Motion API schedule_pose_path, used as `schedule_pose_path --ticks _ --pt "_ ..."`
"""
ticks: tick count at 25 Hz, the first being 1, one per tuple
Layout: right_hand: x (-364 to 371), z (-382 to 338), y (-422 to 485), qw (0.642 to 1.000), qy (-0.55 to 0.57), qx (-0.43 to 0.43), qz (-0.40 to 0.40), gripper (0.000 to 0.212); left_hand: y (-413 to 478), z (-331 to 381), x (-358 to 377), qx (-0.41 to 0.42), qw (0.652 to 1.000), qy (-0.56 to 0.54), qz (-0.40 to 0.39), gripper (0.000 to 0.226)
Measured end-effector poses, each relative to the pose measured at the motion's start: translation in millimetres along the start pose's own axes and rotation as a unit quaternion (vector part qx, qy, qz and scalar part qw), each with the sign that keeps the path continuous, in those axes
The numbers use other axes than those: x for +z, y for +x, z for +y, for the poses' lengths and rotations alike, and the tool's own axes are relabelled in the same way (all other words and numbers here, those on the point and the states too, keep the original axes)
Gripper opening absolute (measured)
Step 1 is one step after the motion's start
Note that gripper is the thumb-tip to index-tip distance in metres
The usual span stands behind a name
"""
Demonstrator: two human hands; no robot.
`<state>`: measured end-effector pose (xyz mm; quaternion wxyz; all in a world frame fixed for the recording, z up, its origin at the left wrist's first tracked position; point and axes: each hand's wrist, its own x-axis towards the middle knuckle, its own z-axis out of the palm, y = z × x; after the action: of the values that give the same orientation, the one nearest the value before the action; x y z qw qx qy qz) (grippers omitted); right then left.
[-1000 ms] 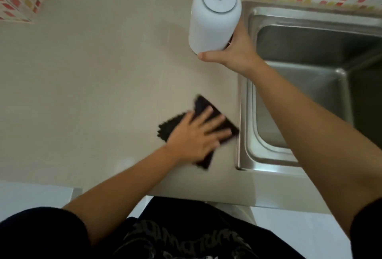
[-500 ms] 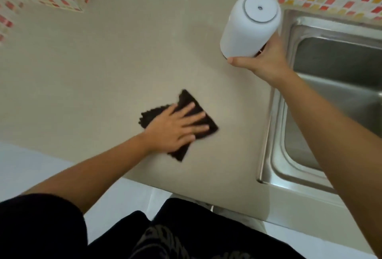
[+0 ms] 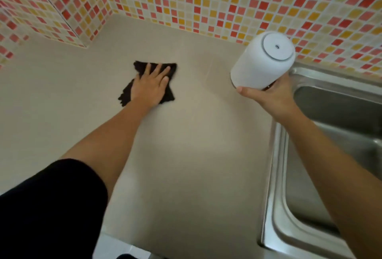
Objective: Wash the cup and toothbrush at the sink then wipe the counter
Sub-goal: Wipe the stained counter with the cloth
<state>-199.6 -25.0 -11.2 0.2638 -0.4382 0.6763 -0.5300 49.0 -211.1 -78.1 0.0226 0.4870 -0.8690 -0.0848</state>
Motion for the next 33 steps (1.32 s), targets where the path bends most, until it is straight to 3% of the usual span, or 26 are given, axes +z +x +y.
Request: schedule_pose_path --ticks 3,5,7,9,11,13,15,17,19,21,23,25,27,29,31,33 --pt "-4 -1 15 1.000 0.002 -0.025 -0.001 0.087 -4 92 26 0.166 0.986 -0.007 -0.031 0.046" --pt "-7 2 22 1.000 -0.002 -0.024 0.001 0.089 -71 117 37 0.311 0.950 0.004 -0.021 0.044" --pt "-11 11 28 1.000 -0.004 -0.009 0.015 0.093 -153 97 35 0.397 0.917 0.003 -0.046 0.041" --pt "-11 25 32 1.000 -0.015 0.015 0.020 0.097 -200 45 26 0.424 0.902 0.015 -0.076 0.041" --pt "-8 40 38 0.999 -0.031 0.031 0.013 0.098 -196 -10 17 0.396 0.916 0.051 -0.049 0.042" --pt "-3 50 43 0.998 -0.048 0.044 0.010 0.099 -159 -43 11 0.309 0.948 0.059 -0.050 0.043" --pt "0 54 50 0.997 -0.044 0.055 0.017 0.098 -110 -33 11 0.186 0.981 0.037 -0.029 0.045" --pt "3 55 55 0.997 -0.045 0.057 0.021 0.097 -84 11 21 0.114 0.993 0.032 0.024 0.052" --pt "2 57 57 0.997 -0.044 0.065 0.019 0.098 -93 71 36 0.172 0.984 0.028 0.049 0.052" --pt "1 60 57 0.996 -0.050 0.073 0.015 0.099 -145 114 53 0.316 0.948 0.025 0.028 0.046" --pt "0 62 58 0.996 -0.052 0.073 -0.001 0.105 -194 105 48 0.402 0.915 0.015 -0.023 0.042" --pt "-6 63 56 0.995 -0.053 0.068 -0.043 0.118 -197 59 34 0.411 0.910 0.009 -0.053 0.044" --pt "-17 62 46 0.990 -0.080 0.095 -0.061 0.120 -167 5 22 0.336 0.941 0.031 -0.026 0.046" --pt "-32 64 18 0.980 -0.174 0.096 -0.026 0.097 -113 -32 12 0.210 0.977 0.024 -0.009 0.049" --pt "-44 73 -24 0.959 -0.278 0.051 0.011 0.068 -46 -34 7 0.101 0.995 -0.006 0.000 0.056" --pt "-53 84 -61 0.944 -0.324 0.059 0.001 0.060 15 -2 9 0.042 0.999 -0.005 0.003 0.052"
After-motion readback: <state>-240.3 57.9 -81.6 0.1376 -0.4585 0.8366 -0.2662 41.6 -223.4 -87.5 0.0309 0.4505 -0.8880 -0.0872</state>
